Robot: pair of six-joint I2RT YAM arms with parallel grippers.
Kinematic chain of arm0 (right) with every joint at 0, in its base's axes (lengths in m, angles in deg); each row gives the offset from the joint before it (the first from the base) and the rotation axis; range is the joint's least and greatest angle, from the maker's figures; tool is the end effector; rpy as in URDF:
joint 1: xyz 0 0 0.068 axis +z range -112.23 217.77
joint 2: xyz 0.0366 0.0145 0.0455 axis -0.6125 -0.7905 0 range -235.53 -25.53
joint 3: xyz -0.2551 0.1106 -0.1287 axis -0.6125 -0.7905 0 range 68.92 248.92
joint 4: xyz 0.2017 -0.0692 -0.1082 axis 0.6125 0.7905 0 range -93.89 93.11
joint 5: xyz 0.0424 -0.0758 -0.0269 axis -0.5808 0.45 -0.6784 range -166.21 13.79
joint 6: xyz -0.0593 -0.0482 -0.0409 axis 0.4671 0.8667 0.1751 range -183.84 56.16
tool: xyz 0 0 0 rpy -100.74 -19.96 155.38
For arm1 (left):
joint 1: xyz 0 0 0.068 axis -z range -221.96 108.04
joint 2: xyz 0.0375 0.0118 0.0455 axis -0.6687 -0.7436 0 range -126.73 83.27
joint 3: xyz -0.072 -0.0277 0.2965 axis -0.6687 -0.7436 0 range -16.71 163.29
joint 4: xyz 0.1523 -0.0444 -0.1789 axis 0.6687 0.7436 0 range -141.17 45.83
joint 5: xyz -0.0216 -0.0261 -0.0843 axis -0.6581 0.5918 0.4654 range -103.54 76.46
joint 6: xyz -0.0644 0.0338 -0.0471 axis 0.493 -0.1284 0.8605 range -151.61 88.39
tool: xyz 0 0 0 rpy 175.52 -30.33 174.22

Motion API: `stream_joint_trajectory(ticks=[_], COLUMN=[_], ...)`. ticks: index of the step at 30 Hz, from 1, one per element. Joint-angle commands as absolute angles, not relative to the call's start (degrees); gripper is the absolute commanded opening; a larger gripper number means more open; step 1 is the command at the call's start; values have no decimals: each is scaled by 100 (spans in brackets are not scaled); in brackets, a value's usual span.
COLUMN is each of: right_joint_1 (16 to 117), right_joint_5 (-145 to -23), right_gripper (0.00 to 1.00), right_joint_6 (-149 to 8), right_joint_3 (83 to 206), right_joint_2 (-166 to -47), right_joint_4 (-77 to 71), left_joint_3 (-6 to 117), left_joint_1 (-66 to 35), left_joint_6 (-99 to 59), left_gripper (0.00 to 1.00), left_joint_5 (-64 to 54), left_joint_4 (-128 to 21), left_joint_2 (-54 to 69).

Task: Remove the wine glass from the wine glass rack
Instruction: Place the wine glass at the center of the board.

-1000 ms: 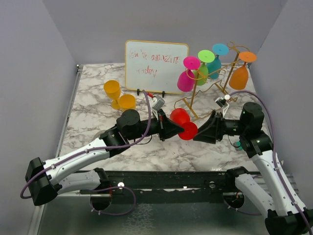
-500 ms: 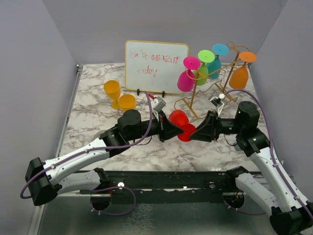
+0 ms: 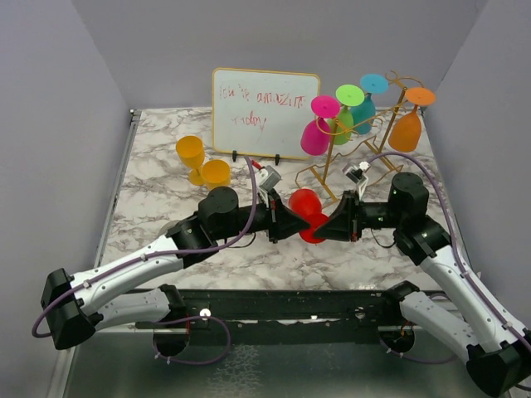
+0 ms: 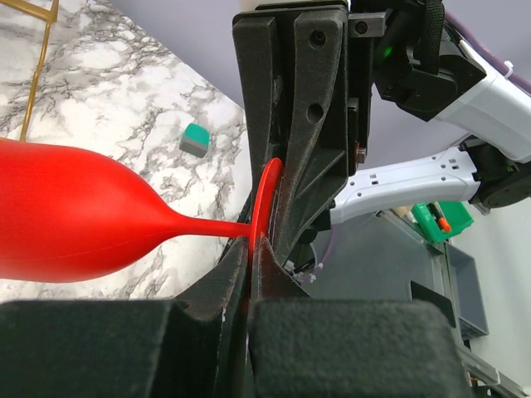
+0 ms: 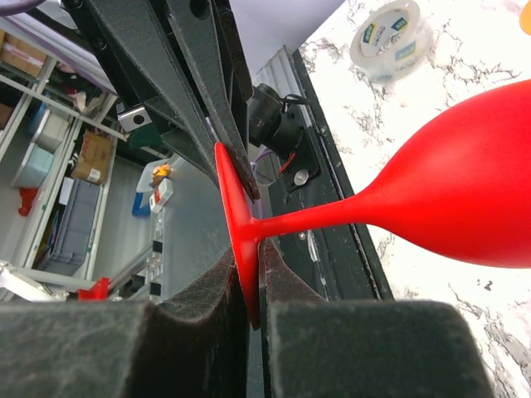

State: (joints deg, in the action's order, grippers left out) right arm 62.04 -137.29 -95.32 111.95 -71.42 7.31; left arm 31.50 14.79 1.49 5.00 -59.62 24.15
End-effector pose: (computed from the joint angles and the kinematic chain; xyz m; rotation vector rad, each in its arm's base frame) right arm 0.1034 0.1202 0.3498 -0.7217 1.8687 1.6128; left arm 0.1121 -0.2153 0.3805 0.6451 1.7060 -1.4273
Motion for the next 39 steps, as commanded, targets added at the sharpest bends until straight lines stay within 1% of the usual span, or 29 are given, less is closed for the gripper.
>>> stream_joint_trajectory(ticks=[1, 2, 6, 8, 11, 13, 14, 15, 16, 18, 20, 23, 25, 29, 33, 36, 39], right_joint_1=[6390, 6402, 6463, 6496, 6517, 6524, 6532, 6536, 6549, 6586, 6676, 7050, 7415, 8101, 8895, 9531, 9854], right_joint_5=[-13605, -13599, -13503, -13351, -13147, -13142, -13140, -13134, -13125, -13115, -13053, -12701, -12228, -11415, -10811, -10283, -10017], right_gripper=[6, 2, 1, 1, 1, 1, 1, 1, 1, 1, 1, 1, 1, 1, 1, 1, 1], right_joint_6=[-9526, -9556, -9720, -9835, -9880, -9977, -9982, -9949, -9884, -9678, -9533, -9065, -8718, -8237, -7818, -7402, -7043], right_joint_3=[11163, 11137, 11006, 10899, 10734, 10641, 10621, 10624, 10643, 10745, 10810, 10900, 10949, 11098, 11236, 11402, 11445], right_joint_2=[-7153, -7163, -7184, -7145, -6974, -6914, -6898, -6908, -6941, -7064, -7167, -7205, -7211, -7466, -7856, -8045, -8186], right_joint_4=[515, 469, 261, 119, -59, -271, -304, -291, -211, 68, 256, 483, 645, 880, 714, 635, 613], left_joint_3=[3239, 3250, 3279, 3341, 3416, 3403, 3387, 3383, 3383, 3453, 3620, 3862, 4006, 4106, 4102, 4554, 4864], left_joint_1=[1481, 1481, 1482, 1482, 1482, 1481, 1481, 1481, 1482, 1481, 1474, 1457, 1424, 1272, 787, 84, -377], left_joint_6=[2, -16, -74, -181, -340, -423, -453, -487, -535, -653, -749, -938, -953, -646, -505, -381, -542], left_gripper=[0, 0, 0, 8, 26, 42, 58, 71, 79, 91, 98, 99, 99, 99, 99, 99, 99], left_joint_5=[159, 157, 175, 130, -90, -242, -311, -396, -516, -844, -1266, -2047, -2463, -3227, -2961, -2482, -2001], left_joint_4=[-5825, -5796, -5725, -5545, -5156, -4978, -4883, -4788, -4684, -4353, -3845, -3073, -2614, -2007, -1809, -1169, -933], left_joint_2=[2520, 2522, 2523, 2529, 2617, 2743, 2813, 2891, 2981, 3158, 3340, 3514, 3536, 3513, 3465, 3114, 2960])
